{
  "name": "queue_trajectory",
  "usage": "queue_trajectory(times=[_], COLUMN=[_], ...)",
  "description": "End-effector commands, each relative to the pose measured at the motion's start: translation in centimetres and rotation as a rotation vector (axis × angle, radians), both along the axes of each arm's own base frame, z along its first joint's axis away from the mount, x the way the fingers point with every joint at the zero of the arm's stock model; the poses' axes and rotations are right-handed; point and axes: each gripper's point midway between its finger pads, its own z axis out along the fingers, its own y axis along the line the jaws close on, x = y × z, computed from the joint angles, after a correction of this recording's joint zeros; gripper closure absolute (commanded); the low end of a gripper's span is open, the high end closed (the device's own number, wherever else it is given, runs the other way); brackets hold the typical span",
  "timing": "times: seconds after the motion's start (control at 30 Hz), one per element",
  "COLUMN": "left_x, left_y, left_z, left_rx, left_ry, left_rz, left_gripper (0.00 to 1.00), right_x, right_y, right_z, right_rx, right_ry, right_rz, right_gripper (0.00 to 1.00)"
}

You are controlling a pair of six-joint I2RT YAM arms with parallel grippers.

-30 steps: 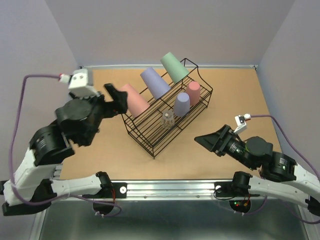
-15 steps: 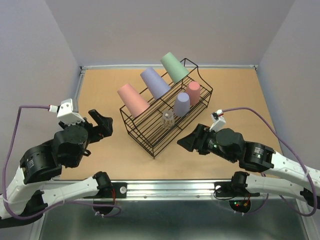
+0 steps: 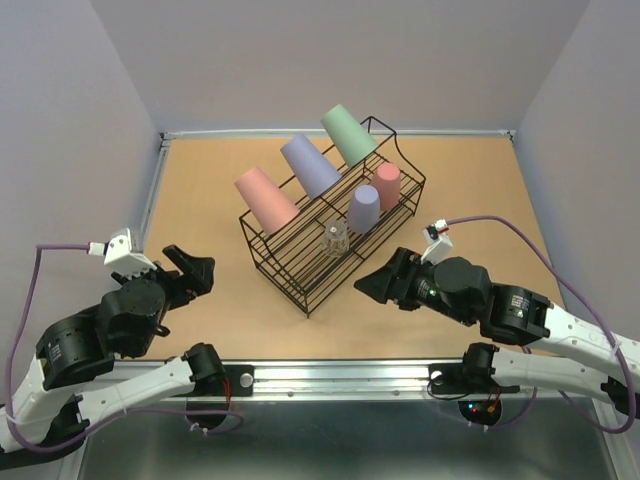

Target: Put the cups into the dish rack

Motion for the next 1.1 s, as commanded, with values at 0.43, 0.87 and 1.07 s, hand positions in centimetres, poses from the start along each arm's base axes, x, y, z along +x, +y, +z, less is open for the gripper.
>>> queue_trajectory(times=[0.43, 0.87, 1.07], left_x=[-0.8, 1.4, 3.3], left_y=[1.0, 2.3, 1.2], left_z=[-2.1, 3.1, 4.3], left_rx=[-0.01, -0.035, 0.046], left_ry=[0.003, -0.127, -0.152], left_rz=[-0.012, 0.164, 0.267], left_gripper=[0.03, 0.01, 0.01], right_x=[0.9, -0.2, -0.7], right_y=[-2.4, -4.3, -4.9], right_z=[2.0, 3.5, 5.0], right_rx=[0.133, 0.162, 0.117], right_ry=[-0.042, -0.13, -0.209], right_rz=[-0.122, -0.072, -0.021], right_gripper=[0.01, 0.0, 0.0])
